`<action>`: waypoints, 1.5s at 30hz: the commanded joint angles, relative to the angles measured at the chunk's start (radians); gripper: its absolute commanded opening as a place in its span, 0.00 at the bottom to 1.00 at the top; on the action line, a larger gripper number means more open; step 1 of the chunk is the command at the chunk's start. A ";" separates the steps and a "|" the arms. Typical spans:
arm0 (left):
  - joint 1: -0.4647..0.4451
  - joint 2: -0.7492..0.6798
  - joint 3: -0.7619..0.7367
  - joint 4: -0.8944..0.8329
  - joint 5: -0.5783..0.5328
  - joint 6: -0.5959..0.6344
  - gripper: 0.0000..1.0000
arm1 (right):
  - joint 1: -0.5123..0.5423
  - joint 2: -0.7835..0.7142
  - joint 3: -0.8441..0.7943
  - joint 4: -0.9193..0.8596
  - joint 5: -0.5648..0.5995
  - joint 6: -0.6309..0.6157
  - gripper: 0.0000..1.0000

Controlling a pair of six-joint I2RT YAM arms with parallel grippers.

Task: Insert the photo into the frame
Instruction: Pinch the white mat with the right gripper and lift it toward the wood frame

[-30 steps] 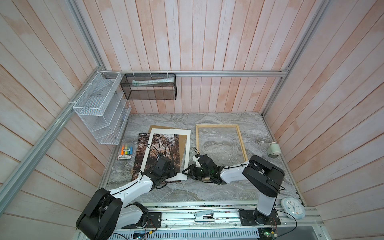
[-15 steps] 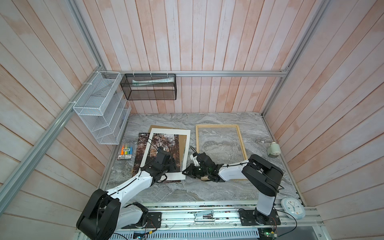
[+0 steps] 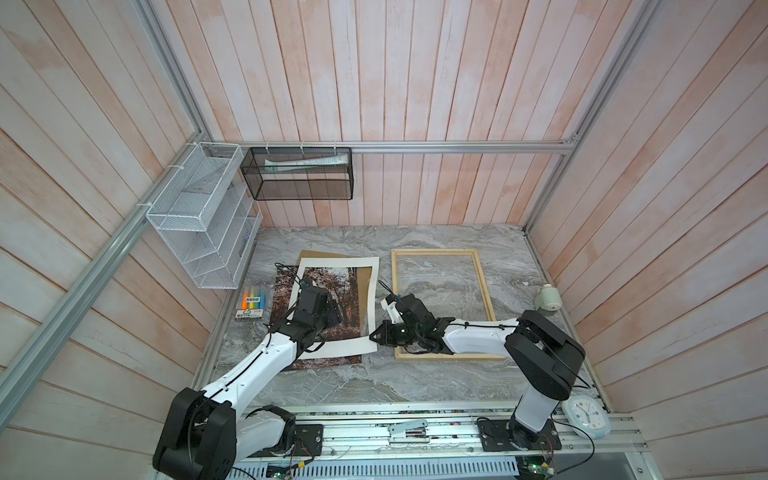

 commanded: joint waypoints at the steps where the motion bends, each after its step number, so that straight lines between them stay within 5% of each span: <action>1: 0.011 -0.015 0.020 -0.026 -0.010 0.026 0.75 | -0.032 -0.069 0.044 -0.126 -0.003 -0.106 0.05; 17: 0.016 0.075 0.038 0.033 0.055 0.029 0.75 | -0.242 -0.231 0.127 -0.581 -0.083 -0.373 0.06; 28: 0.016 0.184 0.053 0.101 0.137 0.025 0.75 | -0.346 -0.309 0.229 -0.958 0.038 -0.496 0.07; 35: 0.014 0.238 0.057 0.145 0.186 0.019 0.75 | -0.370 -0.298 0.286 -1.191 0.280 -0.548 0.07; 45: -0.031 0.268 0.074 0.168 0.211 0.012 0.75 | -0.435 -0.244 0.250 -1.278 0.428 -0.562 0.08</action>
